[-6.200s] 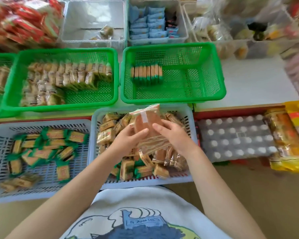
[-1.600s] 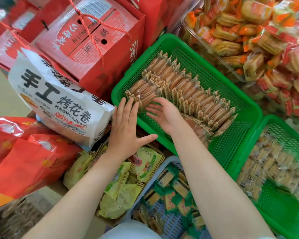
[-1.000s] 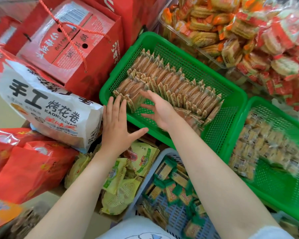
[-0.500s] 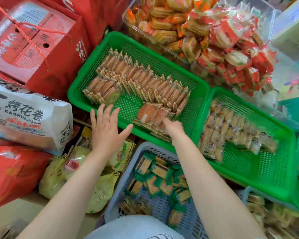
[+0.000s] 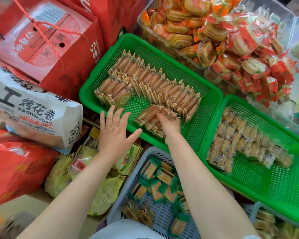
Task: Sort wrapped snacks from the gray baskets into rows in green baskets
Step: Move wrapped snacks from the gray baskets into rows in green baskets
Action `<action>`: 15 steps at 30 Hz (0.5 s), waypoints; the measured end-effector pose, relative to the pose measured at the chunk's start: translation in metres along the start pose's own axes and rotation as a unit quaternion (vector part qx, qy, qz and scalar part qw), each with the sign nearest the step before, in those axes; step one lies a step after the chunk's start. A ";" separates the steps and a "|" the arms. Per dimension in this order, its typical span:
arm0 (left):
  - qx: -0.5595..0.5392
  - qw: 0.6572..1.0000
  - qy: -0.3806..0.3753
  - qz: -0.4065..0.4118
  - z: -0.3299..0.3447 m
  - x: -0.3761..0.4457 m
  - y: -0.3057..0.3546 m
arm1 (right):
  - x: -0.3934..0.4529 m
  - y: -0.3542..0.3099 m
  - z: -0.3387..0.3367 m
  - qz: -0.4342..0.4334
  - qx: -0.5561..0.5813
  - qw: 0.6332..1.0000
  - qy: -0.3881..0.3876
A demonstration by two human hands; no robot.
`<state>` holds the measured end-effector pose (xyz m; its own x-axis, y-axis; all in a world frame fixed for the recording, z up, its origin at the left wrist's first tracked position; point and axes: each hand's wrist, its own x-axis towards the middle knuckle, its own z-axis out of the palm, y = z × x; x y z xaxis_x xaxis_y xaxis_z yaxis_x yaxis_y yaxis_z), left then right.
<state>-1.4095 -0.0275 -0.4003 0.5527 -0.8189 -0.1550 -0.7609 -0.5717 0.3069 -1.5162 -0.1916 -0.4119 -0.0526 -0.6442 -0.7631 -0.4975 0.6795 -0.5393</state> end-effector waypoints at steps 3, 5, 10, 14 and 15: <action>-0.004 1.000 -0.003 0.010 0.000 0.000 -0.004 | -0.007 -0.006 0.021 -0.045 -0.042 0.998 -0.032; -0.026 0.999 0.010 0.018 0.001 -0.002 -0.009 | -0.016 -0.013 0.036 -0.076 -0.074 0.993 -0.060; -0.124 0.990 0.052 -0.031 0.002 -0.012 -0.017 | -0.014 -0.032 0.072 -0.121 -0.104 0.981 -0.112; -0.110 0.993 0.040 -0.035 0.006 -0.012 -0.020 | -0.004 -0.035 0.079 -0.103 -0.120 0.986 -0.053; -0.106 0.993 0.038 -0.035 0.006 -0.012 -0.020 | -0.005 -0.036 0.077 -0.096 -0.122 0.986 -0.053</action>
<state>-1.4027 -0.0066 -0.4101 0.6315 -0.7670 -0.1137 -0.6361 -0.5963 0.4897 -1.4313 -0.1859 -0.4165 0.1468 -0.7042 -0.6947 -0.6843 0.4348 -0.5854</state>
